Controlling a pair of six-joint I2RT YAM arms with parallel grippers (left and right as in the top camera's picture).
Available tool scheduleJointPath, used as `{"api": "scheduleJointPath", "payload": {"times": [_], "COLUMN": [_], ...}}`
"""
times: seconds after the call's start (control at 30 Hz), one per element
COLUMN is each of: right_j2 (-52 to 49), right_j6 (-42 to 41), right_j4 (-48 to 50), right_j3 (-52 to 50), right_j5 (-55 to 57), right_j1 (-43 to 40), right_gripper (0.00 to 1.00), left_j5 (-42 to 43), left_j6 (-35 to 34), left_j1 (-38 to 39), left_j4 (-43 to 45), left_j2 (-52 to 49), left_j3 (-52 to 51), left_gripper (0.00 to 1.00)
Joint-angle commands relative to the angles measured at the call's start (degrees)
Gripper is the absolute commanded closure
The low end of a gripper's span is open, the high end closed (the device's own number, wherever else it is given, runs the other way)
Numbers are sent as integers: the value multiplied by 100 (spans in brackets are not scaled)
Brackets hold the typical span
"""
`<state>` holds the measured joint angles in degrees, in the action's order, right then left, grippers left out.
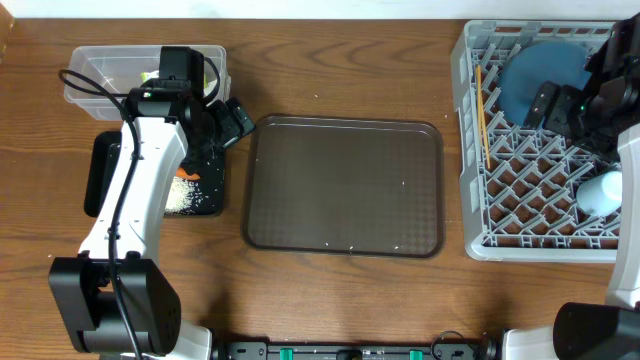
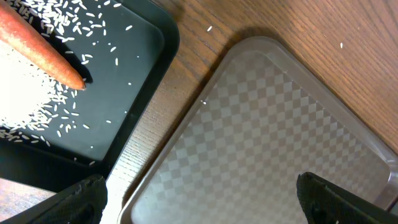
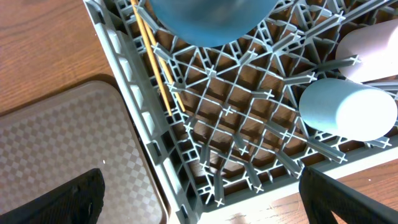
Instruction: Sort waste into correct bins and load items into the dishwasher rack
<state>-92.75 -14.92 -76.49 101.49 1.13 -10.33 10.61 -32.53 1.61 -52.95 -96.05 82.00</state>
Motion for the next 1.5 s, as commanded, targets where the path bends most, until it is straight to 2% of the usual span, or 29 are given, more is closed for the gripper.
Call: {"api": "scheduleJointPath", "payload": {"times": [0.0, 0.7, 0.8, 0.9, 1.07, 1.27, 1.47], "right_j2": [4, 4, 4, 4, 4, 4, 4], "right_j6": [-92, -92, -92, -92, -92, -92, -92], "right_j4": [2, 0, 0, 2, 0, 2, 0], "right_j3": [-11, -11, -11, -11, -11, -11, -11], "right_j5": [35, 35, 35, 35, 37, 35, 35], "right_j1": [-15, -15, -15, -15, -15, -15, -15], "right_gripper": [1, 1, 1, 1, 1, 1, 1], "left_j5": [50, 31, 31, 31, 35, 35, 131], "left_j6": [57, 92, 483, 487, 487, 708, 726], "left_j1": [-15, -15, -15, -22, -24, -24, -24], "left_j4": [-37, -52, -479, -968, -1043, -667, 691], "left_j2": [-15, 13, 107, 232, 680, 1596, 2959], "left_j3": [-2, -2, -2, -4, -195, -850, -2337], "left_gripper": [0, 1, 0, 1, 0, 0, 1]}}
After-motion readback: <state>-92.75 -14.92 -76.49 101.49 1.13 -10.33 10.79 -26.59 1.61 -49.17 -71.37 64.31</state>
